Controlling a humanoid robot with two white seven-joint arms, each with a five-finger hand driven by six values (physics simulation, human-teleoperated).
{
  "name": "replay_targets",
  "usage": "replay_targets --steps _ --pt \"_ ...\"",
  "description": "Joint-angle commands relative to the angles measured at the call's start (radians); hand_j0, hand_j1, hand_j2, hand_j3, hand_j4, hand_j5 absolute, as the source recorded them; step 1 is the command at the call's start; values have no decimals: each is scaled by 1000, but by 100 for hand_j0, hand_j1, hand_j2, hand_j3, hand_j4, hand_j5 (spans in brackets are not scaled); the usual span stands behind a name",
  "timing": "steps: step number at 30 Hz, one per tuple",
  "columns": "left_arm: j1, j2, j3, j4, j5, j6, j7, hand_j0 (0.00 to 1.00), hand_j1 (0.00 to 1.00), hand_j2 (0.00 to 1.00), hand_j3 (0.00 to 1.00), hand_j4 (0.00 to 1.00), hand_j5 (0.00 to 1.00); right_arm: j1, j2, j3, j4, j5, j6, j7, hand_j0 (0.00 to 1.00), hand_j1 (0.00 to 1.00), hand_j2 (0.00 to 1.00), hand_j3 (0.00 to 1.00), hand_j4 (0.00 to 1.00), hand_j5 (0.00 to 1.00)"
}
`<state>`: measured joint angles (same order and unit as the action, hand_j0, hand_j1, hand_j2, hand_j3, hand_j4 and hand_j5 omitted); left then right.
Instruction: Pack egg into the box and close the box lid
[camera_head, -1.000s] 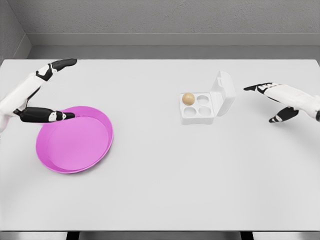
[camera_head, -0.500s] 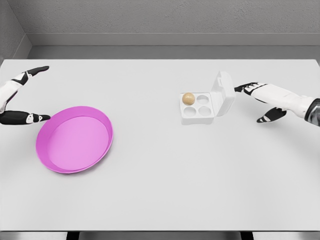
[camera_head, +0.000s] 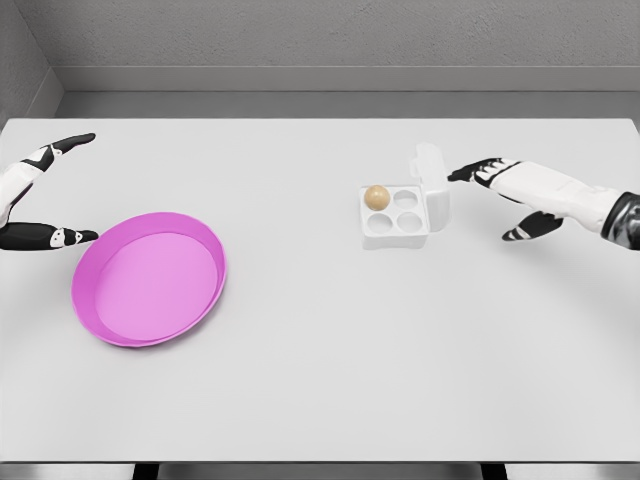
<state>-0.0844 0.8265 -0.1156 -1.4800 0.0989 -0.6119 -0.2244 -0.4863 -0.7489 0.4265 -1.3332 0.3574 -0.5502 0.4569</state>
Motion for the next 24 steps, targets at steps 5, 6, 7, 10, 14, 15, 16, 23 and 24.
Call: replay_targets --steps 5,6,7,10,14,15,16,23,24 --pt "0 0 1 0 7 1 0 100 100 100 100 100 100 0 0 3 -60 -6 -7 -1 100 100 100 100 100 100" --pt "0 0 1 0 7 1 0 100 100 100 100 100 100 2 0 3 -78 -5 -27 2 100 100 100 100 100 100" --pt "0 0 1 0 9 1 0 100 100 100 100 100 100 2 0 3 -84 -5 -34 2 100 100 100 100 100 100" --pt "0 0 1 1 7 1 0 100 100 100 100 100 100 0 0 31 -96 -5 -37 2 100 100 100 100 100 100" --pt "-5 2 2 20 5 1 0 100 100 100 100 100 100 -11 -15 18 -103 -2 -39 2 100 100 100 100 100 100" --pt "-6 2 2 26 4 1 0 100 100 100 100 100 100 -14 -47 15 -93 0 -39 2 100 100 100 100 100 100" --pt "-6 2 1 26 4 1 0 100 100 100 100 100 100 -3 -75 -25 -83 -2 -50 -1 100 100 100 100 100 100" --pt "-3 2 1 27 4 1 0 100 100 100 100 100 100 106 -158 -150 -50 -2 -61 -1 100 100 100 100 100 100" --pt "-3 3 1 26 4 1 0 100 100 100 100 100 100 106 -158 -150 -50 -2 -61 -1 100 100 100 100 100 100"
